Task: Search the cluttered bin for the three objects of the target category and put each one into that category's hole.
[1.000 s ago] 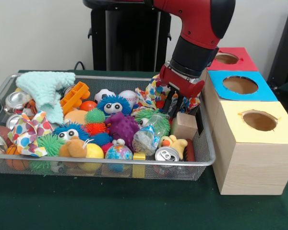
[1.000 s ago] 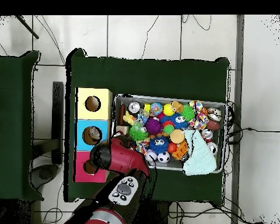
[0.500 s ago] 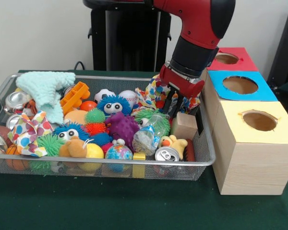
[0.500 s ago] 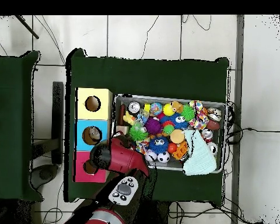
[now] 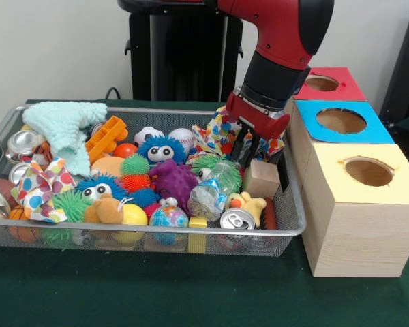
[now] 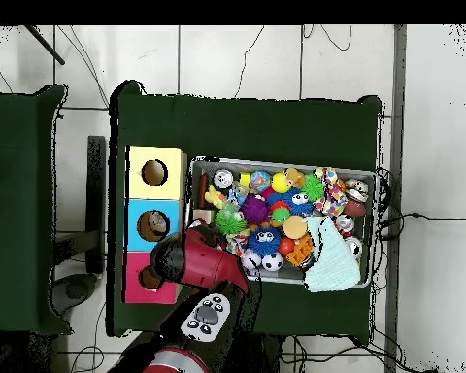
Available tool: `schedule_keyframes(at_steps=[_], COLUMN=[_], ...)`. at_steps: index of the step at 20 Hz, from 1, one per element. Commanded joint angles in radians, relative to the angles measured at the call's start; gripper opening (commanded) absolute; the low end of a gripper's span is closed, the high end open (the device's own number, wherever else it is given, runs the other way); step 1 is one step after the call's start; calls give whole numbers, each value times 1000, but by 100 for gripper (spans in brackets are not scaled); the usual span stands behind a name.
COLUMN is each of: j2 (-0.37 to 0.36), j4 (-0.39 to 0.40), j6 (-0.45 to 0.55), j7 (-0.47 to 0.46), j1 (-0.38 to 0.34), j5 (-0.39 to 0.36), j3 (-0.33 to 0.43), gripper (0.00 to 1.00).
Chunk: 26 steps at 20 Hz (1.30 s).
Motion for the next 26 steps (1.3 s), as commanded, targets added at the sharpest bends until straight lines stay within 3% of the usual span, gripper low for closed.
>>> schedule_keyframes(at_steps=[1, 8, 13, 15, 18, 20, 26], j2=[3, -84, -38, -5, -51, -85, -76], j4=[45, 47, 7, -6, 47, 74, 77], j6=[13, 167, 98, 63, 89, 116, 73], j7=[89, 44, -2, 36, 81, 74, 48], j1=[-23, -27, -132, -127, -89, -77, -117], j5=[-48, -71, -126, -117, -113, -128, -165], j3=[80, 23, 55, 60, 30, 8, 40], gripper=[0, 0, 0, 0, 0, 0, 0])
